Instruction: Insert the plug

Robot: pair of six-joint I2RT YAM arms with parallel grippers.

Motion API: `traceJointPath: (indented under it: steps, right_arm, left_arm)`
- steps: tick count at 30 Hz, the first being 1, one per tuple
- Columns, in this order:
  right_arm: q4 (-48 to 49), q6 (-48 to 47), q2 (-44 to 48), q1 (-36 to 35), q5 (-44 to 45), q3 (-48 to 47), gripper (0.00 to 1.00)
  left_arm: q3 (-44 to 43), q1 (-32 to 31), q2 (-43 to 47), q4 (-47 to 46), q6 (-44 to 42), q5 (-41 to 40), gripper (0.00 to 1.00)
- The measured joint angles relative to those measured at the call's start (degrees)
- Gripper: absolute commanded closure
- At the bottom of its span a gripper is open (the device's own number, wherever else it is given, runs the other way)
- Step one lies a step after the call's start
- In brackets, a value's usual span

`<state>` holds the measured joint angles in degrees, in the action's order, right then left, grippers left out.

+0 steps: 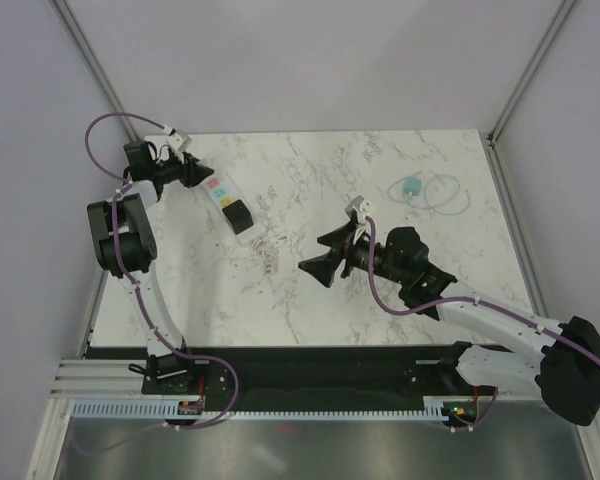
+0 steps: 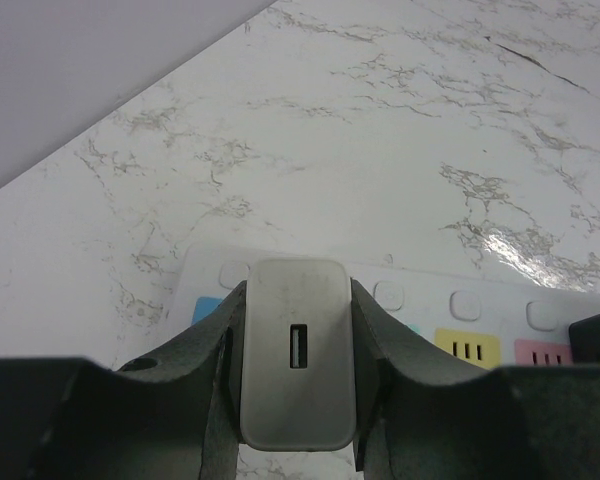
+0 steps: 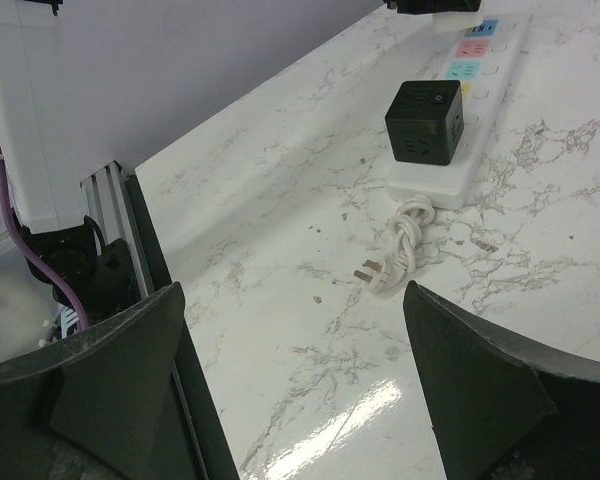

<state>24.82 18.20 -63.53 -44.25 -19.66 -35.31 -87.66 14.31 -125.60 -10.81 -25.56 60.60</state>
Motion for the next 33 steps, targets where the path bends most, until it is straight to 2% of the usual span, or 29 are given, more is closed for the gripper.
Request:
traceJointPath:
  steps: [10, 18, 21, 25, 29, 33]
  right_arm:
    - [0.9, -0.4, -2.1, 0.0, 0.3, -0.7, 0.02]
    - [-1.8, 0.3, -6.6, 0.0, 7.8, -3.8, 0.02]
    - [-3.7, 0.4, -10.6, 0.0, 10.5, -7.0, 0.02]
    - [-6.1, -1.1, -16.0, 0.0, 12.4, -12.9, 0.02]
    - [-6.9, -4.9, -18.3, 0.0, 16.3, -17.9, 0.02]
    - [-1.4, -10.4, -18.6, 0.0, 19.5, -19.6, 0.02]
  left_arm:
    - [-1.1, 0.1, -1.0, 2.4, -1.0, 0.0, 0.98]
    - [2.7, -0.1, 0.3, 0.9, 0.6, -1.4, 0.98]
    - [11.2, -0.3, 5.1, -7.1, 8.9, -2.2, 0.98]
    - [20.2, -1.6, 16.8, -14.1, 21.4, -5.5, 0.98]
    - [20.7, -4.8, 30.2, -16.0, 33.0, -10.3, 0.98]
    - [19.6, -11.1, 42.4, -15.3, 46.2, -13.8, 0.98]
